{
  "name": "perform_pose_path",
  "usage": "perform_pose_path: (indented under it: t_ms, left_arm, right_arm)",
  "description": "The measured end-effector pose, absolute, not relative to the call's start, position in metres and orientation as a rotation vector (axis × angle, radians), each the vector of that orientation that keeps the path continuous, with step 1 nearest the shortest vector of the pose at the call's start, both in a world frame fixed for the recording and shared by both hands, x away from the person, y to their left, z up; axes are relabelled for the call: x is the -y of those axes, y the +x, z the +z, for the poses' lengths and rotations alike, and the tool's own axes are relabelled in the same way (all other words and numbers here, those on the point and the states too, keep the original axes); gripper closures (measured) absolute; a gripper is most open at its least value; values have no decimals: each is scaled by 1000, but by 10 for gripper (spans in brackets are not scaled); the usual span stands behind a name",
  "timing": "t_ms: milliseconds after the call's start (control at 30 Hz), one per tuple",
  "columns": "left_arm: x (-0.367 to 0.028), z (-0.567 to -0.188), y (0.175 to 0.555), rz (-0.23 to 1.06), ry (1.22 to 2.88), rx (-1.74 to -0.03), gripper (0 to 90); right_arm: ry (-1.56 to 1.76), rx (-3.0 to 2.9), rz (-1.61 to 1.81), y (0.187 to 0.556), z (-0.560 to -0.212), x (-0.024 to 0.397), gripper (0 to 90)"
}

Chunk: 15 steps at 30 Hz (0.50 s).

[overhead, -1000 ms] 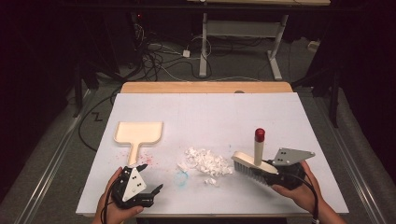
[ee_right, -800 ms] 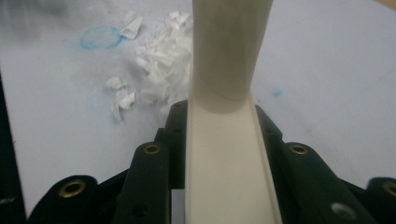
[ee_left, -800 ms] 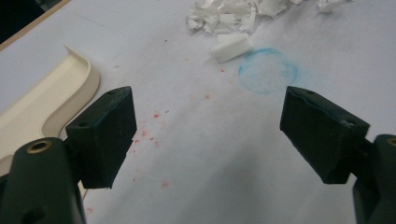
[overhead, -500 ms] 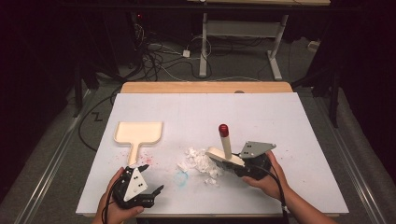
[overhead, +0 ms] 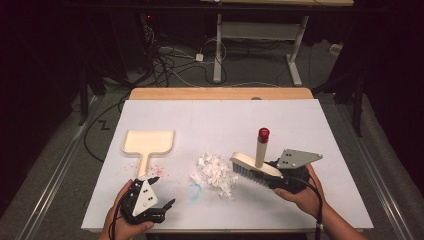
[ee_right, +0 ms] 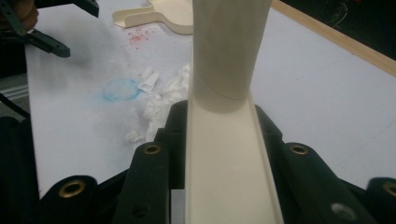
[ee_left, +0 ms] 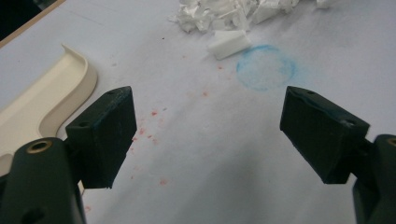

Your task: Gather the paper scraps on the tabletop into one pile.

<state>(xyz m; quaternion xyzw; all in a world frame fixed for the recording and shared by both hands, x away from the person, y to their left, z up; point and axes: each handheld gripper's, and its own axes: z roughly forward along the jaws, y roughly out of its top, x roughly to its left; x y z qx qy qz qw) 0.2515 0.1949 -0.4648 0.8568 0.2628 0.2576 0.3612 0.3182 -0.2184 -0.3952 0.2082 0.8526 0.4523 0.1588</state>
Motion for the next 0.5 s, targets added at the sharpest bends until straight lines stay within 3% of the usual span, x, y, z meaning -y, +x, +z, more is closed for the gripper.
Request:
perform_pose_path:
  t_ms: [200,500]
  left_arm:
    - [-194,-465,251,660,2215,-675,175]
    - [-193,-465,251,658,2217,-669,176]
  right_arm:
    - [538,-2490,1307,299,-392,229,682]
    - [494,-2627,1231,286,-422,215,682]
